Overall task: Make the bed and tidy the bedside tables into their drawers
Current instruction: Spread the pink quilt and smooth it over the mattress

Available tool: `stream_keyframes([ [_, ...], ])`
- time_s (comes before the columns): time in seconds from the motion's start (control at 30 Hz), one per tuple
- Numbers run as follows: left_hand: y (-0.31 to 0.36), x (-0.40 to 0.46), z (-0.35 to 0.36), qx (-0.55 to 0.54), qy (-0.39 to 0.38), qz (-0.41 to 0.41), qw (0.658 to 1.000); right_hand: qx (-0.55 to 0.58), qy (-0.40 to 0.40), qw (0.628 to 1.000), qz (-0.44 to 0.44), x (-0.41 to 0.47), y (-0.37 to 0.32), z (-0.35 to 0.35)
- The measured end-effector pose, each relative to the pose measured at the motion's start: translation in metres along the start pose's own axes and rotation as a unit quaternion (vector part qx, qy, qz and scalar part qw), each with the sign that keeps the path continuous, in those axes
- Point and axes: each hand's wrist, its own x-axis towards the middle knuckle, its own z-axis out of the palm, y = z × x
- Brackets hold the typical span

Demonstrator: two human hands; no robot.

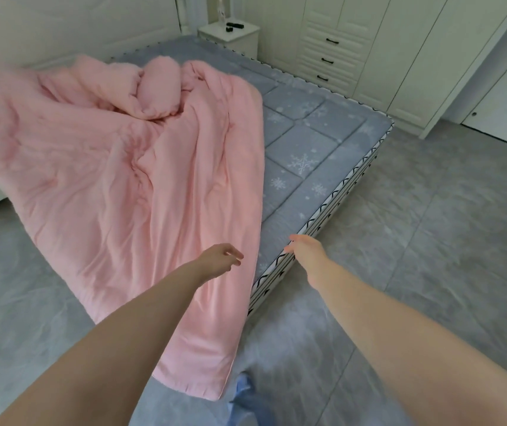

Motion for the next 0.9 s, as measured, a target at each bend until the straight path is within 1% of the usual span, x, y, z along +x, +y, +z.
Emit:
stream_keyframes([
  [0.1,0.028,0.023,-0.006,0.004,0.009,0.003,1.0,-0.002,0.017,1.0,-0.005,0.006,-0.02,-0.024],
  [0.23,0.076,0.051,-0.006,-0.02,0.03,0.033,0.999,-0.034,0.036,0.998,-0.037,0.018,-0.071,-0.063],
  [0.33,0.105,0.069,-0.001,-0.004,0.022,0.049,0.999,-0.04,0.037,0.997,-0.051,0.037,-0.097,-0.082],
  [0.43,0.129,0.09,0.006,-0.008,0.012,0.045,0.999,-0.035,0.047,0.996,-0.064,0.065,-0.109,-0.094],
  [0.53,0.144,0.118,0.013,-0.018,0.024,0.025,0.999,-0.027,0.061,0.991,-0.114,0.102,-0.116,-0.106],
  [0.6,0.152,0.138,0.017,-0.027,0.034,0.003,0.999,-0.026,0.046,0.989,-0.137,0.125,-0.124,-0.114],
  [0.73,0.17,0.174,0.029,-0.053,0.046,-0.055,0.996,-0.044,-0.022,0.988,-0.148,0.167,-0.138,-0.138],
  [0.83,0.181,0.204,0.042,-0.085,0.093,-0.066,0.99,-0.073,-0.061,0.984,-0.149,0.198,-0.149,-0.158],
  [0.9,0.187,0.218,0.051,-0.105,0.121,-0.067,0.985,-0.111,-0.082,0.98,-0.145,0.219,-0.156,-0.167],
])
